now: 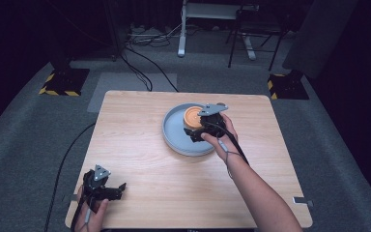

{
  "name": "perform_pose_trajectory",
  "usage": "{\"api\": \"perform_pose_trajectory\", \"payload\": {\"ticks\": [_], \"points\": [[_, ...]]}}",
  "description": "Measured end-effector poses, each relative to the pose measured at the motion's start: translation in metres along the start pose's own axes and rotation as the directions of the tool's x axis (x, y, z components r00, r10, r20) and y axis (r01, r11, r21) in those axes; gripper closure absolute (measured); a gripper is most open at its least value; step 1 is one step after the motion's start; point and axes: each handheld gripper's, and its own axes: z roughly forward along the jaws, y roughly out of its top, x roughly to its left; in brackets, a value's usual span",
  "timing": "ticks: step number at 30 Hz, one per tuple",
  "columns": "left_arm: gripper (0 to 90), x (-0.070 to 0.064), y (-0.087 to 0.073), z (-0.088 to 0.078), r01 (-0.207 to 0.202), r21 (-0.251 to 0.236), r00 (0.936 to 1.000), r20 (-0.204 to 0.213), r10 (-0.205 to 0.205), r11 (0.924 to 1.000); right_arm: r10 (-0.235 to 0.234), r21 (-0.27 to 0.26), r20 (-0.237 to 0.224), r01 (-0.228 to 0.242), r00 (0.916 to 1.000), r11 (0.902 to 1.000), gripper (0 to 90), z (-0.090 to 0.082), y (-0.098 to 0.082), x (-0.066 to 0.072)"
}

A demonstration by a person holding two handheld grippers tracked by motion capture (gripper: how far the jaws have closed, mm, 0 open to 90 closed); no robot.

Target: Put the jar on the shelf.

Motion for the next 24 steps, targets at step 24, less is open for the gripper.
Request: {"api": "perform_pose_trajectory", "payload": {"ticks": [24], "points": [[0.4,0.000,0.000,0.000,0.000,0.000,1.0000,0.000,0.000,1.0000,0.062,0.036,0.047,-0.063,0.9970,0.9973,10.0,0.045,-0.023,-0.037]]}}
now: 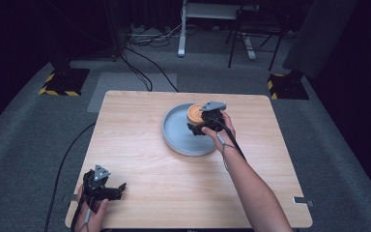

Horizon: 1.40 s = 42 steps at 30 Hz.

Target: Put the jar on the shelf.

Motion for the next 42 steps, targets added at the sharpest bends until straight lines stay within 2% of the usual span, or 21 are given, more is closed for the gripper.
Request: {"api": "perform_pose_trajectory", "payload": {"ticks": [12,42], "points": [[0.4,0.000,0.000,0.000,0.000,0.000,1.0000,0.000,0.000,1.0000,0.026,0.022,0.007,-0.026,0.9996,0.9994,10.0,0.020,-0.012,-0.006],[0.4,0.000,0.000,0.000,0.000,0.000,1.0000,0.000,0.000,1.0000,0.048,0.069,0.011,-0.049,0.9988,0.9964,10.0,0.046,-0.026,-0.002]]}}
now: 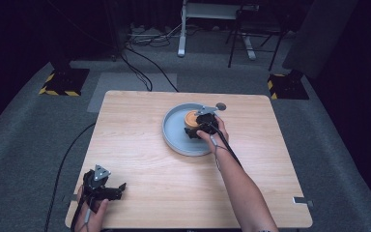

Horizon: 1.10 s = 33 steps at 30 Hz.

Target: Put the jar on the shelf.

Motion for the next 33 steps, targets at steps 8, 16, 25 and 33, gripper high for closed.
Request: {"api": "perform_pose_trajectory", "payload": {"ticks": [8,16,25,33], "points": [[0.4,0.000,0.000,0.000,0.000,0.000,1.0000,0.000,0.000,1.0000,0.016,0.001,-0.005,-0.016,0.9999,0.9999,10.0,0.001,-0.001,-0.001],[0.4,0.000,0.000,0.000,0.000,0.000,1.0000,0.000,0.000,1.0000,0.050,-0.016,-0.014,-0.051,0.9986,0.9986,9.8,0.001,-0.005,-0.003],[0.4,0.000,0.000,0.000,0.000,0.000,1.0000,0.000,0.000,1.0000,0.069,-0.036,-0.006,-0.069,0.9976,0.9970,3.9,-0.001,-0.006,-0.004],[0.4,0.000,0.000,0.000,-0.001,-0.001,1.0000,0.002,0.001,1.0000,0.053,-0.072,-0.011,-0.053,0.9985,0.9960,3.2,-0.013,0.000,-0.002]]}}
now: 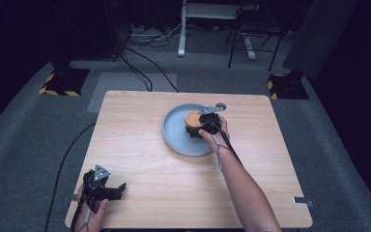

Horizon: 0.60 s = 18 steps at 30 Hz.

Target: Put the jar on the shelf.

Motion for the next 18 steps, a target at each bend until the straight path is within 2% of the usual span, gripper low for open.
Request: {"api": "perform_pose_trajectory", "payload": {"ticks": [5,14,18], "points": [[0.4,-0.001,-0.001,-0.001,-0.013,-0.001,0.9999,0.012,0.013,0.9999,-0.023,-0.027,0.002,0.023,0.9997,0.9994,2.5,-0.011,0.008,0.004],[0.4,-0.001,-0.001,0.000,-0.014,-0.001,0.9998,0.014,0.014,0.9999,-0.028,-0.058,0.001,0.028,0.9996,0.9979,2.8,-0.029,0.015,0.009],[0.4,-0.001,-0.001,0.000,-0.014,-0.001,0.9998,0.013,0.014,0.9999,-0.050,-0.074,-0.027,0.048,0.9984,0.9961,3.1,-0.039,0.019,0.018]]}}
